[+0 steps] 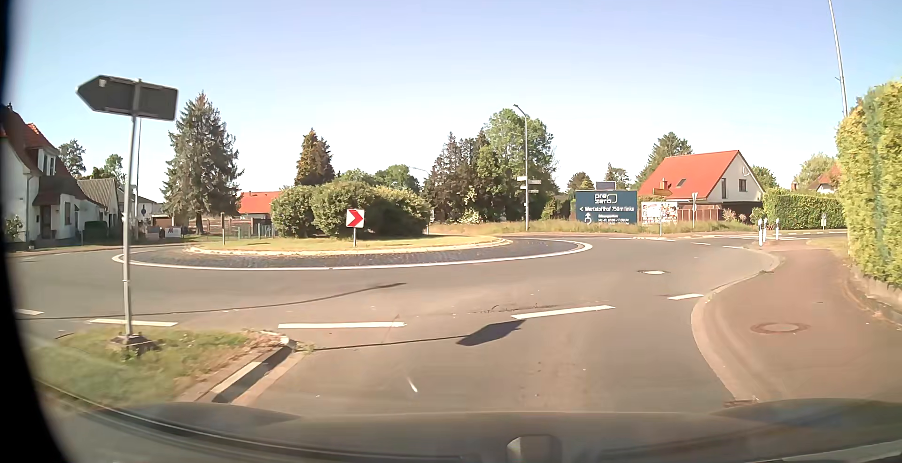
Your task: Follow the waypoints while adhering to traffic rules and regulations
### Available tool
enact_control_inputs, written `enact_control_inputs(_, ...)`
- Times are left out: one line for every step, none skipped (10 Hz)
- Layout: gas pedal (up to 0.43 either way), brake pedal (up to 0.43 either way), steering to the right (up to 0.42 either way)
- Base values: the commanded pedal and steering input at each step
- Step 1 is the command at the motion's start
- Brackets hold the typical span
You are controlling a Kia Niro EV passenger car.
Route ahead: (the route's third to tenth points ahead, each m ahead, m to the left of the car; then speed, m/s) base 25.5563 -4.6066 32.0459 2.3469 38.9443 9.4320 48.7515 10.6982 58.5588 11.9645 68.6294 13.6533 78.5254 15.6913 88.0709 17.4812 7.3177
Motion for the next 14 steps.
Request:
enact_control_inputs(0.000,0.006,0.094)
enact_control_inputs(0.000,0.006,0.102)
enact_control_inputs(0.000,0.006,0.110)
enact_control_inputs(0.000,0.006,0.121)
enact_control_inputs(0.000,0.006,0.132)
enact_control_inputs(0.000,0.006,0.138)
enact_control_inputs(0.000,0.006,0.139)
enact_control_inputs(0.000,0.006,0.139)
enact_control_inputs(0.000,0.006,0.139)
enact_control_inputs(0.000,0.006,0.139)
enact_control_inputs(0.000,0.006,0.141)
enact_control_inputs(0.000,0.006,0.143)
enact_control_inputs(0.039,0.006,0.143)
enact_control_inputs(0.059,0.006,0.142)
